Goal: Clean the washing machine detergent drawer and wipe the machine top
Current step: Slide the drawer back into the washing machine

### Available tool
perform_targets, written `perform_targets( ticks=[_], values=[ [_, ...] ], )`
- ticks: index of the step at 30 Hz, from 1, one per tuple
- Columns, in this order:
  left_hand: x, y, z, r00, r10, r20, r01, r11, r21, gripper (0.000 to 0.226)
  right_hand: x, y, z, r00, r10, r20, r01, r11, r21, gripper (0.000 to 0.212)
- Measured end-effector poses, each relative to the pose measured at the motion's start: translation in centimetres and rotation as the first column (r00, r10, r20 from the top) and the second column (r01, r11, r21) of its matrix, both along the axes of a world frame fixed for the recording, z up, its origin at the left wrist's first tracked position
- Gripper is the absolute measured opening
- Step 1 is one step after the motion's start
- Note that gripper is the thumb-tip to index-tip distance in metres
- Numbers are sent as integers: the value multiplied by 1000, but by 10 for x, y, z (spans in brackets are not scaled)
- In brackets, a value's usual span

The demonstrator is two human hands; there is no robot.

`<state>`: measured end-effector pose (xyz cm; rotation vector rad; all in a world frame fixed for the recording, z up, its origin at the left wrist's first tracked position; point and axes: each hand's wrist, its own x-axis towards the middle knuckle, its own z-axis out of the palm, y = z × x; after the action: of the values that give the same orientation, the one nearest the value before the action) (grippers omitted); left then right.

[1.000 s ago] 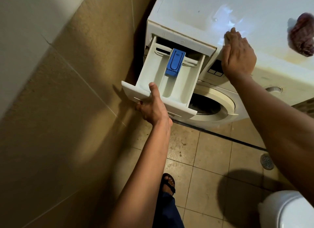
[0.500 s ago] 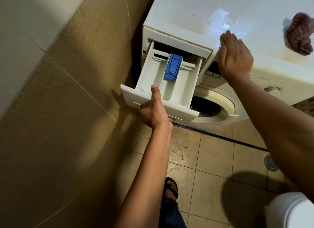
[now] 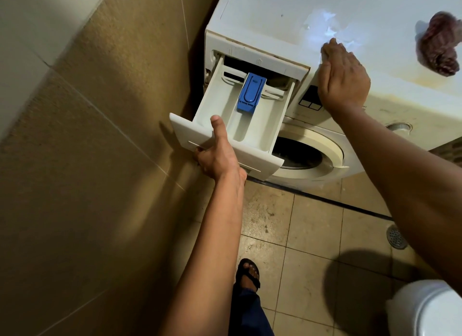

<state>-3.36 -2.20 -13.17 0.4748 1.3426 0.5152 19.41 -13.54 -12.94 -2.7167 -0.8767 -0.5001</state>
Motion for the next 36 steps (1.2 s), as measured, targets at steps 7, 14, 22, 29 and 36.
perform_targets(
  ticks=[7,14,22,29,36],
  values=[
    [2,0,0,1000,30,3,-30,1000,-6,59,0,0,1,1000,10,12,-10,1000,14,48],
    [4,0,-1,999,52,-7,-52,998,24,66,1,0,-1,1000,6,17,-6,1000,7,46],
    [5,2,-1,997,71,14,-72,997,36,49,1,-2,-2,1000,3,13,-3,1000,4,49],
    [6,1,-4,998,65,2,-65,998,15,49,3,-1,-3,1000,6,21,-6,1000,5,49],
    [1,3,1,997,21,72,-22,1000,0,40,2,-2,-3,1000,7,12,-7,1000,15,50]
  ],
)
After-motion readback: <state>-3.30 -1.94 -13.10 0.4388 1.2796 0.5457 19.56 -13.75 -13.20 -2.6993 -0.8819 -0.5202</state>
